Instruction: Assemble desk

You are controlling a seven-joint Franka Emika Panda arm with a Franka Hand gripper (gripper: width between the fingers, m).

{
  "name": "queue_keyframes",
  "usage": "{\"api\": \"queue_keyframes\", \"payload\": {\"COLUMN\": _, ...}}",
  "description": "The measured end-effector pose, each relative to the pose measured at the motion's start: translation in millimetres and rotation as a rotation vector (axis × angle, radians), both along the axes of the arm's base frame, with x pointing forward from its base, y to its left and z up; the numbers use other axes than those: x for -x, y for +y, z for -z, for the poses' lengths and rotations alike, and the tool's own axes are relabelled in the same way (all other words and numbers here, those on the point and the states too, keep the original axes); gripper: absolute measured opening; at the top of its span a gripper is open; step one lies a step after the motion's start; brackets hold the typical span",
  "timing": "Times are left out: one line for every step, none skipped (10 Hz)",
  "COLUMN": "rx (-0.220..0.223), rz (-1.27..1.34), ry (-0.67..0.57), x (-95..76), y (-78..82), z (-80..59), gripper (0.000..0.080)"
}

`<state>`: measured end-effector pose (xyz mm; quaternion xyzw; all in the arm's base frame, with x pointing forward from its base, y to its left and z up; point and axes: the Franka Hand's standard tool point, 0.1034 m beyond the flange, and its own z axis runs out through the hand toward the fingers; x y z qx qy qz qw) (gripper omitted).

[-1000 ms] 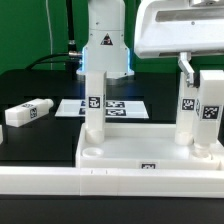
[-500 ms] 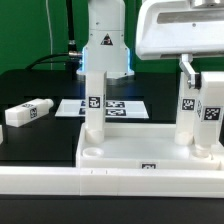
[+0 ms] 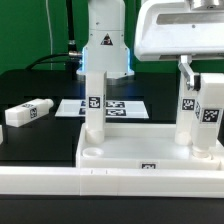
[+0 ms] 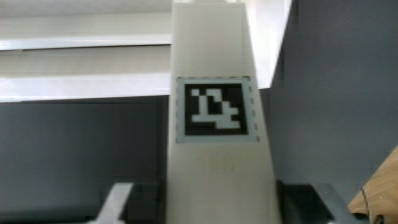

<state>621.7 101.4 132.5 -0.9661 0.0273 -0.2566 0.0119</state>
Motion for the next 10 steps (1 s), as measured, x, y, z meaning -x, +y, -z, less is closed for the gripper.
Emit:
{"api": "queue_keyframes", "payload": {"rx": 0.000, "rz": 0.003, "ry": 0.000, "x": -0.3, "y": -2.3, "z": 0.4, "gripper": 0.0291}}
{"api": "queue_keyframes", "payload": {"rx": 0.001, "rz": 0.004, "ry": 0.001, "x": 0.3, "y": -2.0, "z": 1.5, "gripper": 0.0291}}
{"api": "queue_keyframes", "payload": {"rx": 0.002, "rz": 0.001, "ry": 0.004, "x": 1.5, "y": -0.5, "z": 3.6, "gripper": 0.0291}}
{"api": "queue_keyframes", "payload": {"rx": 0.001, "rz": 0.001, "ry": 0.006, "x": 2.5, "y": 1.5, "z": 5.2, "gripper": 0.0291}}
{"api": "queue_keyframes", "payload": {"rx": 0.003, "rz": -0.003, "ry": 0.008, "x": 3.6, "y": 4.0, "z": 7.6, "gripper": 0.0291}}
{"api": "queue_keyframes", "payload": {"rx": 0.005, "rz": -0.004, "ry": 0.002, "x": 3.2, "y": 4.1, "z": 8.2, "gripper": 0.0291}}
{"api": "queue_keyframes", "payload": {"rx": 0.008, "rz": -0.004, "ry": -0.007, "x": 3.0, "y": 3.9, "z": 8.5, "gripper": 0.0291}}
{"api": "queue_keyframes", "payload": {"rx": 0.011, "rz": -0.005, "ry": -0.020, "x": 2.7, "y": 4.0, "z": 8.9, "gripper": 0.0291}}
{"api": "queue_keyframes", "payload": {"rx": 0.016, "rz": -0.008, "ry": -0.036, "x": 3.6, "y": 5.2, "z": 9.9, "gripper": 0.0291}}
{"api": "queue_keyframes", "payload": {"rx": 0.022, "rz": -0.008, "ry": -0.058, "x": 4.9, "y": 5.5, "z": 10.6, "gripper": 0.0291}}
